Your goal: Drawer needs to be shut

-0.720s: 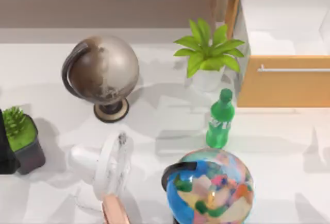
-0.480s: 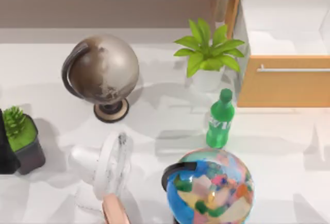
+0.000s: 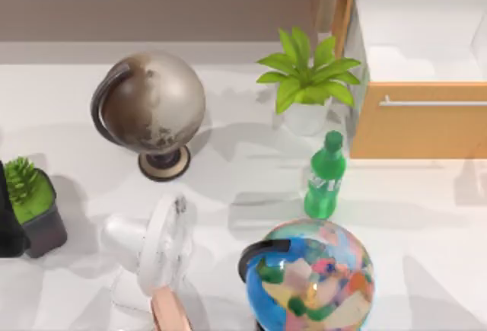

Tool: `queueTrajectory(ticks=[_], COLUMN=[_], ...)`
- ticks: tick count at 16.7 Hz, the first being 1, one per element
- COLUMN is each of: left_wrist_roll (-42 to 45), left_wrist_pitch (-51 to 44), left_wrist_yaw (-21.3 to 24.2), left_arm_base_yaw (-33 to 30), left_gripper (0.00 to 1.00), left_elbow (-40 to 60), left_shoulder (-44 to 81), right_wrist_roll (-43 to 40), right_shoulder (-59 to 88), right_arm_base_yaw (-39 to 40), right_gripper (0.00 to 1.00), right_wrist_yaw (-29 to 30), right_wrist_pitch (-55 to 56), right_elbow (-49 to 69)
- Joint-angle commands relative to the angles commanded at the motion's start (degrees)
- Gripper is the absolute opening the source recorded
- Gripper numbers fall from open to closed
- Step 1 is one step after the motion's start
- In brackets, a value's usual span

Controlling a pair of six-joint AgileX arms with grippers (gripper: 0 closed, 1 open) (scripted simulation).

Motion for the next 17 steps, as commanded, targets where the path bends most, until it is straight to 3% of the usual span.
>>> queueTrajectory(ticks=[8, 17], left_wrist_roll=[0.00, 0.00], left_wrist_pitch=[0.00, 0.00], left_wrist_yaw=[0.00, 0.00], left_arm_base_yaw=[0.00, 0.00], left_gripper=[1.00, 1.00], left_elbow=[0.00, 0.00], left_shoulder=[0.00, 0.00], right_wrist_roll=[0.44, -1.35], right_shoulder=[25.74, 27.92], right_arm_base_yaw=[-9.59, -9.24], right_gripper=[1.00, 1.00], right_wrist_yaw=[-9.56, -8.82], right_wrist_pitch=[14.19, 16.14], right_elbow=[10.53, 10.19])
